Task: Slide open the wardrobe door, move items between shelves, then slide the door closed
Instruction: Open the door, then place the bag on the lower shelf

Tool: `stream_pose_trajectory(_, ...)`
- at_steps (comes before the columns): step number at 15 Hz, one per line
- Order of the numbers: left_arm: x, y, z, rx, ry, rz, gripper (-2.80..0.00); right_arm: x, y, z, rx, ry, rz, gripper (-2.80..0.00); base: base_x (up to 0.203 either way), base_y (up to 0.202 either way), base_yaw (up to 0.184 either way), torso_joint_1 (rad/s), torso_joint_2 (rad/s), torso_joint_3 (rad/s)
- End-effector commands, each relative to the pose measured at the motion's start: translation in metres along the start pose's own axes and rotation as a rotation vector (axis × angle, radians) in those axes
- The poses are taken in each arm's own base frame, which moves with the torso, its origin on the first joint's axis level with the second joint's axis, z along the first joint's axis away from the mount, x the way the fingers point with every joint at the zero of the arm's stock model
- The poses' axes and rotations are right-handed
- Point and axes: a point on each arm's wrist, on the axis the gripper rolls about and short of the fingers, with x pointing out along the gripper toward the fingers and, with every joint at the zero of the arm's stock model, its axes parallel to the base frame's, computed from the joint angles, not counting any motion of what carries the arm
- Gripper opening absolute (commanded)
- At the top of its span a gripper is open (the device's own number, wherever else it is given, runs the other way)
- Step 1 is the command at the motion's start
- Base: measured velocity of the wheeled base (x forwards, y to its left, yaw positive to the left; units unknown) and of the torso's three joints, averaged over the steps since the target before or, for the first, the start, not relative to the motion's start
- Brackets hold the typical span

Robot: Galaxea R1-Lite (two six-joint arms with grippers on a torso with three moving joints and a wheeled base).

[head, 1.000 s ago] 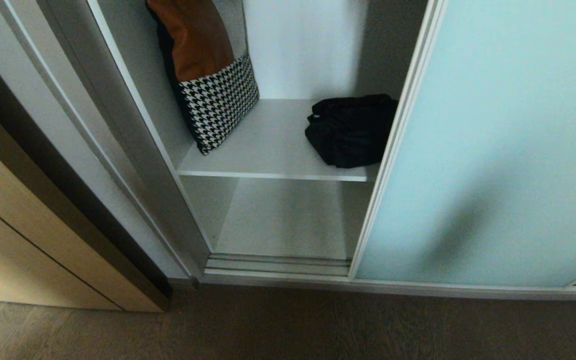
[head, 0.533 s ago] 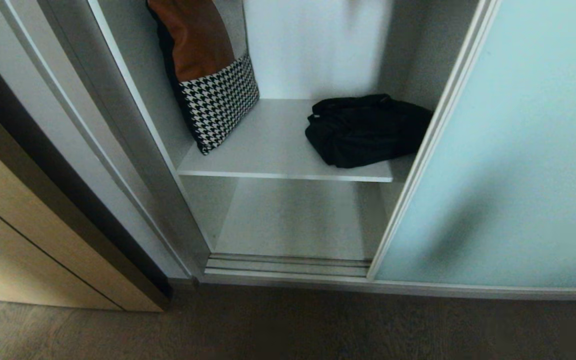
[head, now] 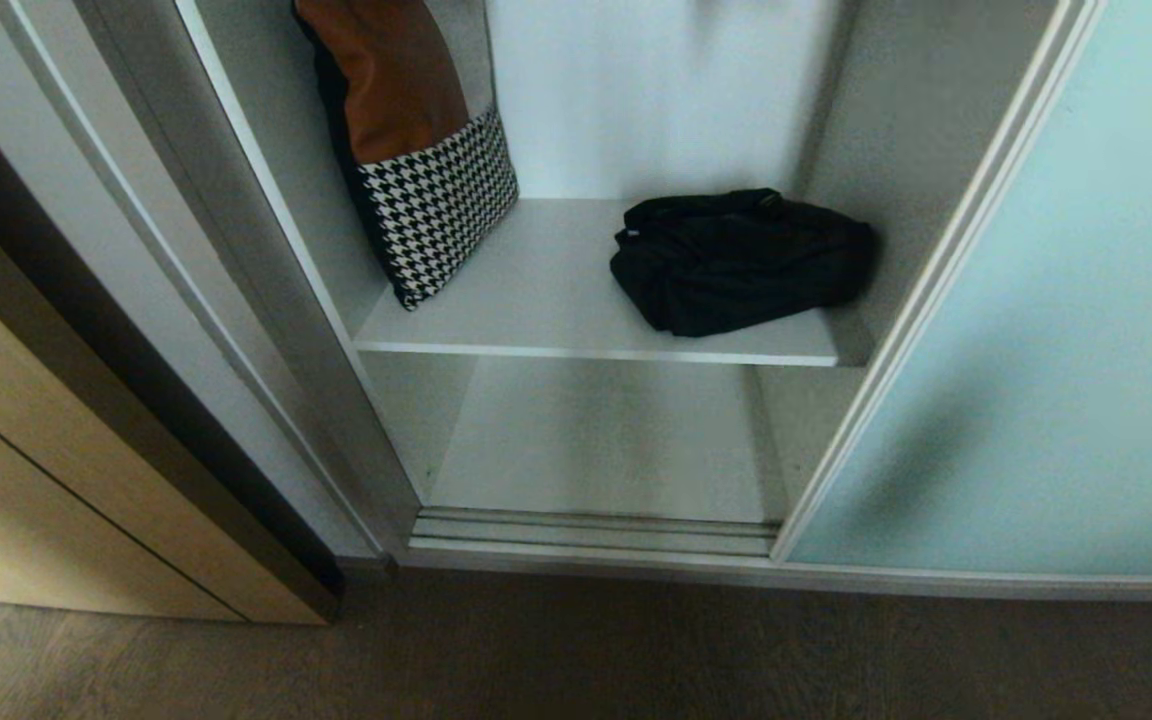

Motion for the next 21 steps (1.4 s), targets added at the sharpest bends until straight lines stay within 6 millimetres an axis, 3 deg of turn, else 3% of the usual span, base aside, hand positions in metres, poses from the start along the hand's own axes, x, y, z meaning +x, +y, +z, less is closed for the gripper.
stream_pose_trajectory(1,0.0003,0.0000,-0.0001,0.000,0.006,0.000,-2.80,-0.0001,0.0000,0.0000,0.000,-0.001,0.001,-2.80,0.000,0.000,0.000,0.000,0.00,0.000)
stream_pose_trajectory(21,0.0004,-0.0001,-0.0005,0.019,0.007,-0.004,-2.80,0.0000,0.0000,-0.0007,-0.001,0.003,0.000,-2.80,0.000,0.000,0.000,0.000,0.00,0.000)
